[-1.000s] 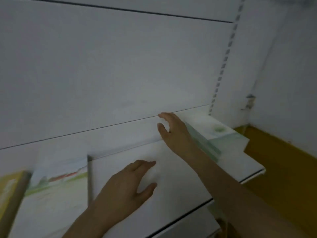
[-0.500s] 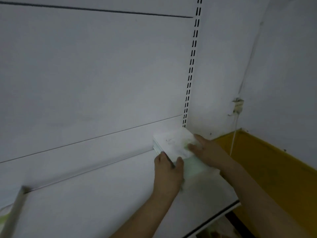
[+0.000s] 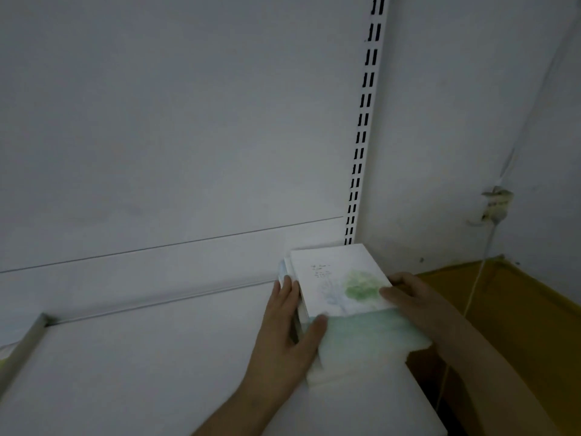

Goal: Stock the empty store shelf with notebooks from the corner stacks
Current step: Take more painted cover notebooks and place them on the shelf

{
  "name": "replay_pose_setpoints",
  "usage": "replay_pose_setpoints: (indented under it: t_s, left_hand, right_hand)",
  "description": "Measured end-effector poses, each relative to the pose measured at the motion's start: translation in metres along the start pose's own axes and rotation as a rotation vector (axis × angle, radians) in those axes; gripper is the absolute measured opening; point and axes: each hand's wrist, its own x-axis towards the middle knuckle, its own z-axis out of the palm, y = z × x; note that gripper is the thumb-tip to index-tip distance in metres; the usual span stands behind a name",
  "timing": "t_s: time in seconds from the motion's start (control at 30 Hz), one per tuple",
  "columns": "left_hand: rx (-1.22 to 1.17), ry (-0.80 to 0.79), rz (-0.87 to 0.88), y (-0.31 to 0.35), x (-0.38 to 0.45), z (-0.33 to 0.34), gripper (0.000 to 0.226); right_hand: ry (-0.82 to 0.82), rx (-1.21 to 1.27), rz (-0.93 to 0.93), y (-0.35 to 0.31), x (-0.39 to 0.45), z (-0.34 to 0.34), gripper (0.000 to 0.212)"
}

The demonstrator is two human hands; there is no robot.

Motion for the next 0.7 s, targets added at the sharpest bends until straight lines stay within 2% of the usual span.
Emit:
replay_pose_setpoints:
  t_s: [0.17, 0.33, 0.53, 0.6, 0.7]
  left_hand:
    - [0.166, -0.033, 0.100, 0.006, -0.003, 0.002, 0.069]
    - [0.201, 0.151, 0.049, 0.006, -0.007, 0.007, 0.060]
    - [0.267, 0.168, 0.011, 0.010, -0.011, -0.002, 0.075]
    - [0.289, 0.159, 0.033, 0.012, -0.012, 0.000, 0.075]
    - [0.321, 0.053, 0.020, 0.012, -0.012, 0.002, 0.073]
  right_hand:
    - [0.037, 0.037, 0.022, -0.004, -0.002, -0.014, 0.022]
    - [-0.010, 0.122, -0.017, -0.008, -0.005, -0.010, 0.013]
    - [0.014, 0.152, -0.073, -0.007, -0.010, -0.002, 0.015]
    - [0.024, 0.184, -0.083, -0.005, -0.013, -0.002, 0.018]
    - [0.057, 0.269, -0.149, -0.001, -0.018, 0.000, 0.022]
